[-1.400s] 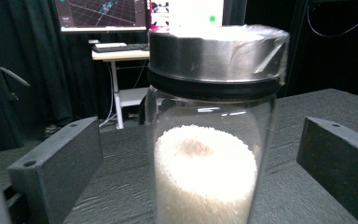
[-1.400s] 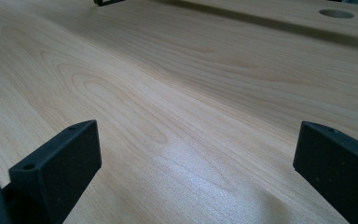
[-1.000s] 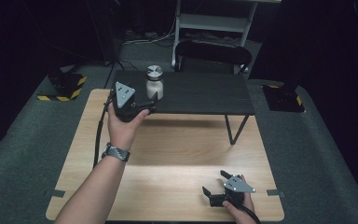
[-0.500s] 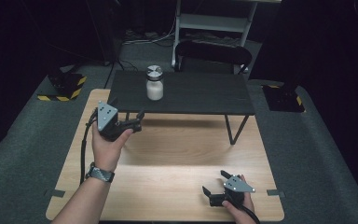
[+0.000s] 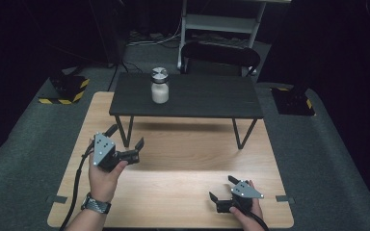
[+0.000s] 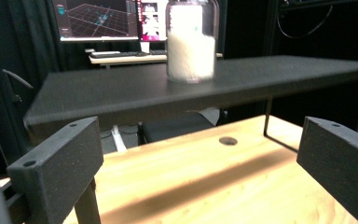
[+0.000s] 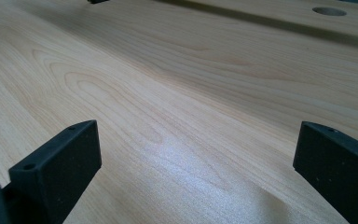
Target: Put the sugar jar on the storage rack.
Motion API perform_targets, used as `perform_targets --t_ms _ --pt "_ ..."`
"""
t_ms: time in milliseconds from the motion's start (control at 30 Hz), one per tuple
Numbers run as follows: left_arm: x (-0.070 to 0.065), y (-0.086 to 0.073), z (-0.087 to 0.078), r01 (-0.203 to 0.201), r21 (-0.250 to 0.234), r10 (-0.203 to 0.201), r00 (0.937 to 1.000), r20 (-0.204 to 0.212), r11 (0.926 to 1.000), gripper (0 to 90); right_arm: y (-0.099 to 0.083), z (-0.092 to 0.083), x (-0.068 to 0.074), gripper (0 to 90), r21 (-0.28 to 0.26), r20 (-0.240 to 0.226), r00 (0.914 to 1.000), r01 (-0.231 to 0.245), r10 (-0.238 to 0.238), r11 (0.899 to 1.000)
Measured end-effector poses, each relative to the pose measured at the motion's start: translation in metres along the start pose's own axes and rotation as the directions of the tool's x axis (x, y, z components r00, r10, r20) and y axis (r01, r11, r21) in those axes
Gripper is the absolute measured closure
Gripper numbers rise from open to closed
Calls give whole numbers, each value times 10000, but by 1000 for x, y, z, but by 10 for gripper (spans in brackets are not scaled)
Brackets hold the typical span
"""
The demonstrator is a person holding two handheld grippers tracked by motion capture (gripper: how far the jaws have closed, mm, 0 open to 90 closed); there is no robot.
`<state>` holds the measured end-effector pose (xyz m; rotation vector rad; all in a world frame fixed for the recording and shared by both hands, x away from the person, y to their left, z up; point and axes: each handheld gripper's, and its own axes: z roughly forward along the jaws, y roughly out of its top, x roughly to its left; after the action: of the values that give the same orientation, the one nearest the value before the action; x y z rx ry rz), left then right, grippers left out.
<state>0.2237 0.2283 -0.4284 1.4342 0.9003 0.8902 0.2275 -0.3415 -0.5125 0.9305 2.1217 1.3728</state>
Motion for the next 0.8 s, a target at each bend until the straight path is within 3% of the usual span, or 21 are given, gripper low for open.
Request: perform_targets --t_ms 333,600,800 --pt "-1 -47 -26 274 488 -279 9996 96 9984 4 0 0 0 0 -2 1 10000 9 -9 10000" --pt "-2 -73 -37 239 1121 -260 9995 179 9934 5 0 0 0 0 -3 -10 10000 11 -11 10000" --pt "-2 -82 -40 304 1470 -337 9992 202 9887 5 0 0 0 0 6 -5 10000 8 -8 10000"
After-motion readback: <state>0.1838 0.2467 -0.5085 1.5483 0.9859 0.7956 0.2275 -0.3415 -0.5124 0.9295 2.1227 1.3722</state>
